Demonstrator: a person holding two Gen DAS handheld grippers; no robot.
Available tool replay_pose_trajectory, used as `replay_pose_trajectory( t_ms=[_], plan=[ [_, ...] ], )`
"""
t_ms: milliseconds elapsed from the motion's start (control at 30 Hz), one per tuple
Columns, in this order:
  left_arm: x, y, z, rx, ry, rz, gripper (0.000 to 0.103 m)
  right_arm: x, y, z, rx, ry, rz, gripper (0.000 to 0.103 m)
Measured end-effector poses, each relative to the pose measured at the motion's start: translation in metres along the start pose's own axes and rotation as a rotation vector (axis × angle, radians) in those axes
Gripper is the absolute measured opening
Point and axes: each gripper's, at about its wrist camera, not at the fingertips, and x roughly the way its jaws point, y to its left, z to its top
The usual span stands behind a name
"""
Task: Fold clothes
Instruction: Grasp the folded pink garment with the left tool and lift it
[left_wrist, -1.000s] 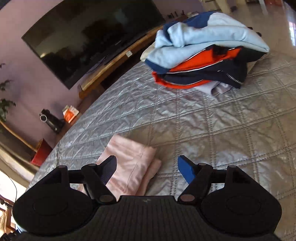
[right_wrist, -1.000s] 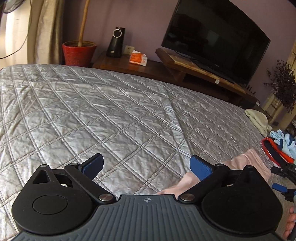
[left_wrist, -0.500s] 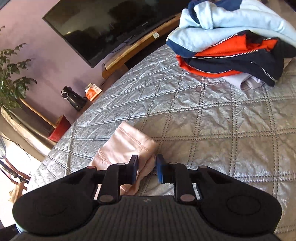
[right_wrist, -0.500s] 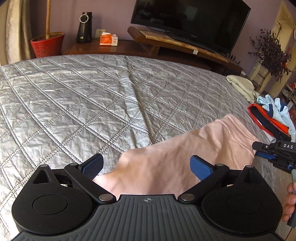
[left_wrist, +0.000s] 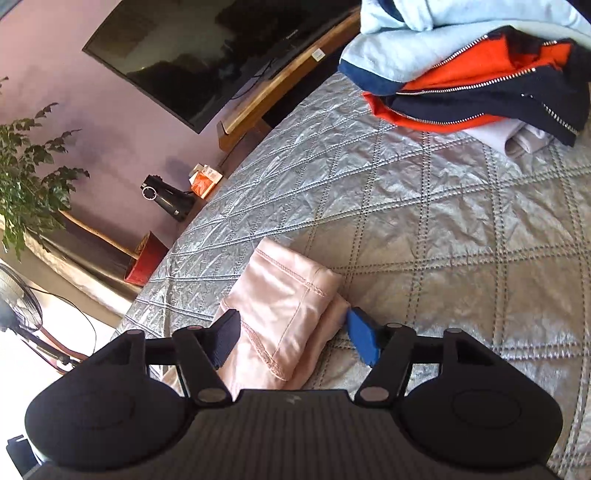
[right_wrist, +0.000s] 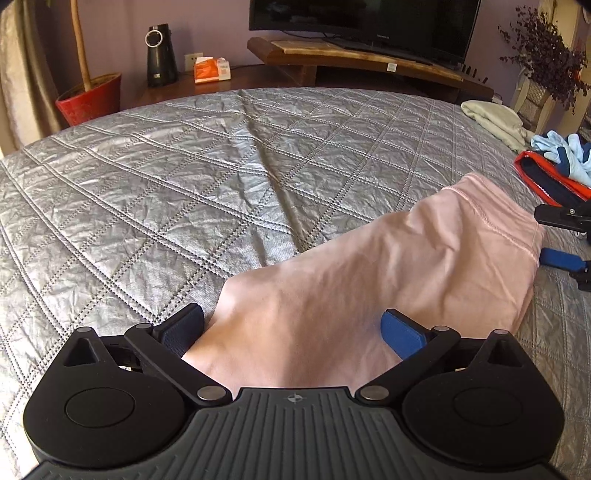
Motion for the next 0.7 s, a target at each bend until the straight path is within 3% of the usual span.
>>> replay_pose_trajectory(
  t_ms=[33,67,100,167,300,433,467,500,700],
  plan=[
    [0.000,-0.001,0.001,0.003,0.000,0.002,0.042,0.000,0.000,0.000,0.003,0.001,0.002,0.102],
    [0.001,-0.003,0.001,0.007,-0.001,0.003,0.024,0.000,-0.001,-0.001,0.007,0.002,0.004,0.102],
    [0.001,-0.004,0.002,0.010,-0.001,0.005,0.017,0.000,-0.002,-0.001,0.012,0.002,0.007,0.102],
    [0.002,-0.007,0.004,0.016,-0.002,0.008,0.018,0.000,-0.003,-0.002,0.020,0.003,0.012,0.102],
    [0.004,-0.012,0.007,0.030,-0.003,0.015,0.034,-0.001,-0.003,-0.004,0.024,-0.002,0.010,0.102],
    [0.009,0.000,0.007,-0.060,-0.012,-0.018,0.038,-0.001,-0.003,-0.004,0.025,-0.001,0.012,0.102],
    [0.011,0.003,0.006,-0.090,-0.014,-0.030,0.021,-0.001,-0.003,-0.004,0.026,-0.002,0.012,0.102],
    [0.013,0.003,0.006,-0.091,-0.012,-0.026,0.011,-0.001,-0.003,-0.003,0.027,-0.003,0.013,0.102],
    [0.003,-0.001,0.007,-0.040,-0.040,0.064,0.009,-0.001,-0.004,-0.005,0.034,-0.007,0.019,0.103]
  ],
)
